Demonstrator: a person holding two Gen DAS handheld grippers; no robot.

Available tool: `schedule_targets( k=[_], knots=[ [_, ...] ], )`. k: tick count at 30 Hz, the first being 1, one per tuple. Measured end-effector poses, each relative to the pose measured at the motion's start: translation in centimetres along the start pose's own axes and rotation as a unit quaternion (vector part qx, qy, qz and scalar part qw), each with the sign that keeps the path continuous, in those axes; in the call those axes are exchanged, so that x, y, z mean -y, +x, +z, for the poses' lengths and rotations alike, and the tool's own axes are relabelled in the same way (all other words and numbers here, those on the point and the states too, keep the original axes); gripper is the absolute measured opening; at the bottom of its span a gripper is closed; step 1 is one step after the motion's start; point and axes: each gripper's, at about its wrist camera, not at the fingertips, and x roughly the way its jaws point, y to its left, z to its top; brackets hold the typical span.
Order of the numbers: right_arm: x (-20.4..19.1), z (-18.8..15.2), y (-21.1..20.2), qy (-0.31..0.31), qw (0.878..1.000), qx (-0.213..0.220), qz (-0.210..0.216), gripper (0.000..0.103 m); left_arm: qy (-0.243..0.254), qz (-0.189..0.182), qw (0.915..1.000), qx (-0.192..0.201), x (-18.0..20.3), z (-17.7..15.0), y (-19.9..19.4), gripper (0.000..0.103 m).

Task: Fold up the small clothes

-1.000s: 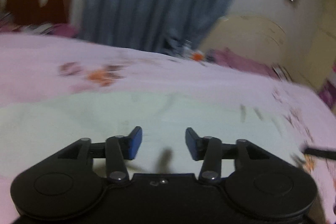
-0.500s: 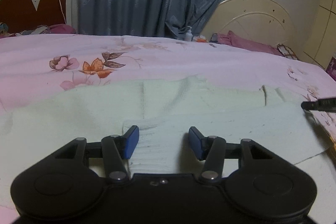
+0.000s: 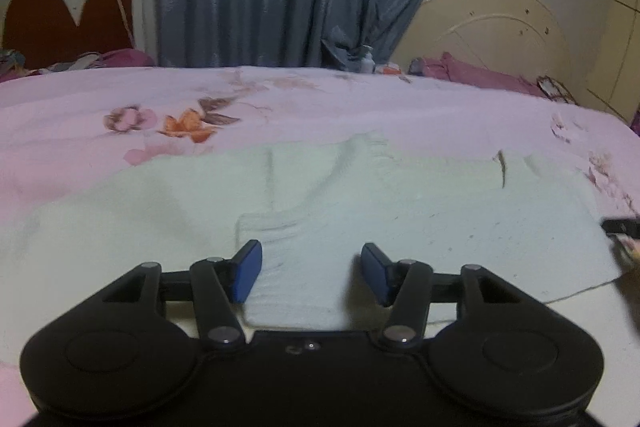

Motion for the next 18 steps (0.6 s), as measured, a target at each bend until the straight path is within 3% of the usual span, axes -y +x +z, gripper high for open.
schedule_targets(
  k=[3, 7, 10, 18],
  knots=[
    [-0.4, -1.0, -3.5, 0.006, 0.999, 0.032, 0.022, 0.008, -0.006, -0.024, 0.9993, 0.027, 0.7, -0.4, -2.1, 0.054],
    [-2.8, -2.5, -4.7, -0.020, 0.998, 0.031, 0.057, 0.008, 0.024, -0.023, 0.9995, -0.002, 2.7, -1.4, -1.1, 0.054],
    [-3.2, -3.5, -3.0, -0.023, 0.999, -0.004, 0.027, 0.007, 0.011, -0.016, 0.9997, -0.011, 2.4, -1.5, -0.7, 0.054],
    [-6.0, -1.9, -3.9, -0.032, 0.999, 0.010, 0.035, 0.008, 0.036, -0.026, 0.9990, 0.005, 4.8, -0.9, -1.4, 0.056]
  ],
)
